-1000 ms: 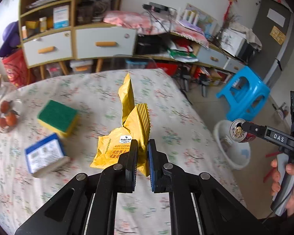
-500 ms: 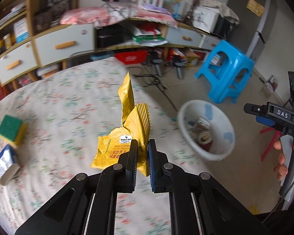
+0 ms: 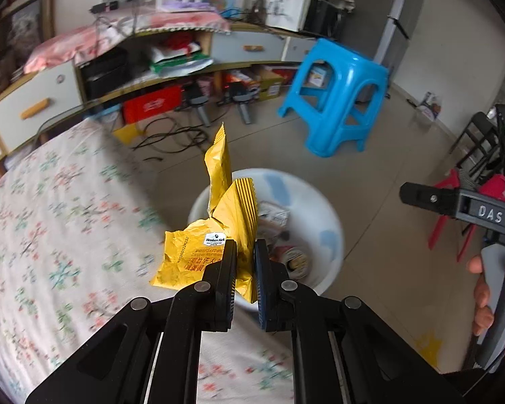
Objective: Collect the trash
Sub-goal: 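Carry the yellow wrapper over the bin and open the left gripper, then grasp the blue-and-white box with the left gripper while the right gripper grasps the green sponge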
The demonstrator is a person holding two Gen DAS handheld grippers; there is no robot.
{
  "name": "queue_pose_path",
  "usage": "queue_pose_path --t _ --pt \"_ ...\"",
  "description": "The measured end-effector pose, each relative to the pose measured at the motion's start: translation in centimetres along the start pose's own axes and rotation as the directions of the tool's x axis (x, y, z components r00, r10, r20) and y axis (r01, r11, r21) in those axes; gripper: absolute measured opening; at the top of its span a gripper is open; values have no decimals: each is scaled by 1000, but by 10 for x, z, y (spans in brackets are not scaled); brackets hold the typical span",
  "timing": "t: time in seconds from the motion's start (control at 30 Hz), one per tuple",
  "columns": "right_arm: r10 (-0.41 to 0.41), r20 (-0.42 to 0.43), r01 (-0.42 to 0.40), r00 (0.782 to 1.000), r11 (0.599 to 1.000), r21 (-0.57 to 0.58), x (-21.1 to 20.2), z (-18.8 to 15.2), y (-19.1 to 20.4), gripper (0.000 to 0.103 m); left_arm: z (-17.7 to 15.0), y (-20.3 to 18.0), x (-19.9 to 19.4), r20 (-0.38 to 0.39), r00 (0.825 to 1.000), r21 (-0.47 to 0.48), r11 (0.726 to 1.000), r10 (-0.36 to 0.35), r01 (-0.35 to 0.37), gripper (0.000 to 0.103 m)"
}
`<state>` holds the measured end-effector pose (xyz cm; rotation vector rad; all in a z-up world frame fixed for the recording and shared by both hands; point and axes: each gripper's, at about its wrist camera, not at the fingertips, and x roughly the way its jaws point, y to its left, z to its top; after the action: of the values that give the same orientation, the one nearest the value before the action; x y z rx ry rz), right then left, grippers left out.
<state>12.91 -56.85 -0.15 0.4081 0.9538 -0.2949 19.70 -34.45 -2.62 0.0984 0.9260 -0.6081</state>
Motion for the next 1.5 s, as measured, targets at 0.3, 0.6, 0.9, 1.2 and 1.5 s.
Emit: queue_pose_path --t 0.3,0.6,0.9,1.2,1.5 --pt "24 12 -25 1000 999 47 -6 3 -12 93 18 -15 -11 69 984 -11 986 -164 165 11" --pt "37 21 -38 999 998 56 -9 3 -11 93 18 12 -5 66 983 -139 974 -169 177 50" --pt "59 21 -60 998 998 36 -9 4 8 93 9 50 -20 57 992 -199 973 -111 120 68" --pt "83 13 -83 996 997 -11 -6 2 42 93 -25 106 -48 -16 995 -201 974 100 -102 89" --pt "134 -9 -134 991 987 -94 -2 -8 106 96 -63 184 -92 -52 945 -202 923 322 -326 97"
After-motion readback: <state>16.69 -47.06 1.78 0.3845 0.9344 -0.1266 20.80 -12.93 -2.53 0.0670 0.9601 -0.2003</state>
